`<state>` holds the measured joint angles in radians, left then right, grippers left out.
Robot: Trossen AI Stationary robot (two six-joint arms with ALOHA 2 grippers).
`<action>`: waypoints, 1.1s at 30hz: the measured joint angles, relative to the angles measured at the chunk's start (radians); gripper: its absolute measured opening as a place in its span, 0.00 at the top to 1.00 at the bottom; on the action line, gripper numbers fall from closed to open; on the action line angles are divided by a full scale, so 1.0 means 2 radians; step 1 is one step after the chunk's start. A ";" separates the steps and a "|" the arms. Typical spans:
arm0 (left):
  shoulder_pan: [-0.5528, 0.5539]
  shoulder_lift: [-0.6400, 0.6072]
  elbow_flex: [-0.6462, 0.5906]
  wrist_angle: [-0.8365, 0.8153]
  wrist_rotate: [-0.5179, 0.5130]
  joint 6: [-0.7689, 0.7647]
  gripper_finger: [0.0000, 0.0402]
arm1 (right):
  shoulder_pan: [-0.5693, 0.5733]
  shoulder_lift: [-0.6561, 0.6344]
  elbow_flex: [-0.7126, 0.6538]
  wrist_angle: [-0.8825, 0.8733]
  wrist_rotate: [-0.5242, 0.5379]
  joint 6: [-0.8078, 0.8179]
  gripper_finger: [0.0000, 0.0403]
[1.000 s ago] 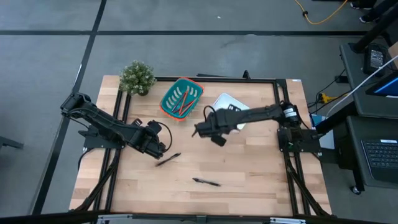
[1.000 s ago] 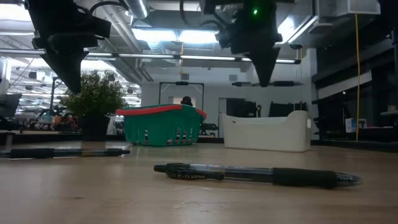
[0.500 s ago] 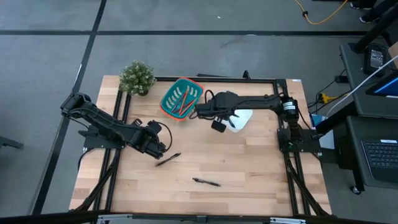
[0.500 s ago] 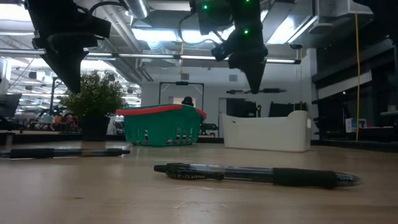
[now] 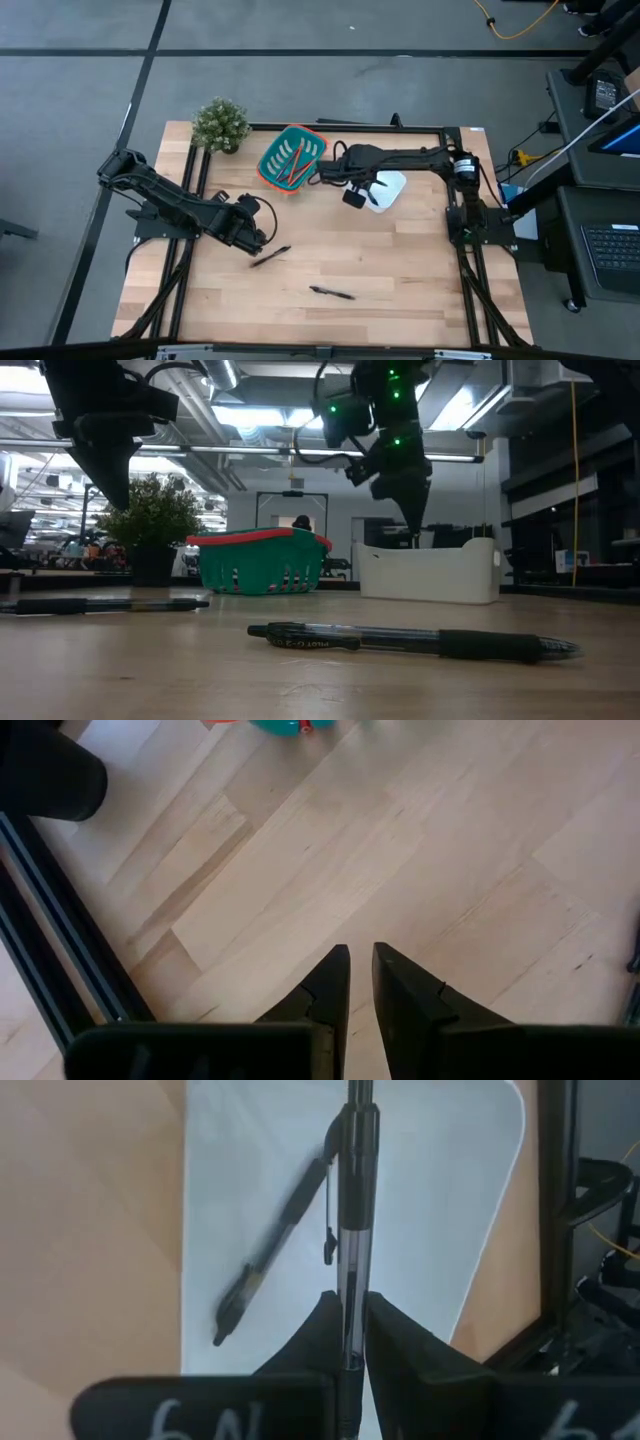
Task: Sort pens & pencils
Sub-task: Put the right black pen into the white bin
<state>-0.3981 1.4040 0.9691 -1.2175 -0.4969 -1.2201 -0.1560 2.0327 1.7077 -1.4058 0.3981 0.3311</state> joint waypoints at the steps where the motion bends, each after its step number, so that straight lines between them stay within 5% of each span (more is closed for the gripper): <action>1: 0.000 0.000 0.000 0.000 0.000 0.000 0.89 | -0.003 0.000 -0.004 0.006 -0.001 0.000 0.93; 33: -0.019 0.000 0.000 0.000 0.000 0.000 0.89 | -0.034 0.000 -0.023 0.039 -0.026 -0.010 0.93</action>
<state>-0.4358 1.4040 0.9691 -1.2179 -0.4961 -1.2205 -0.2245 2.0327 1.6611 -1.3274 0.3454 0.3102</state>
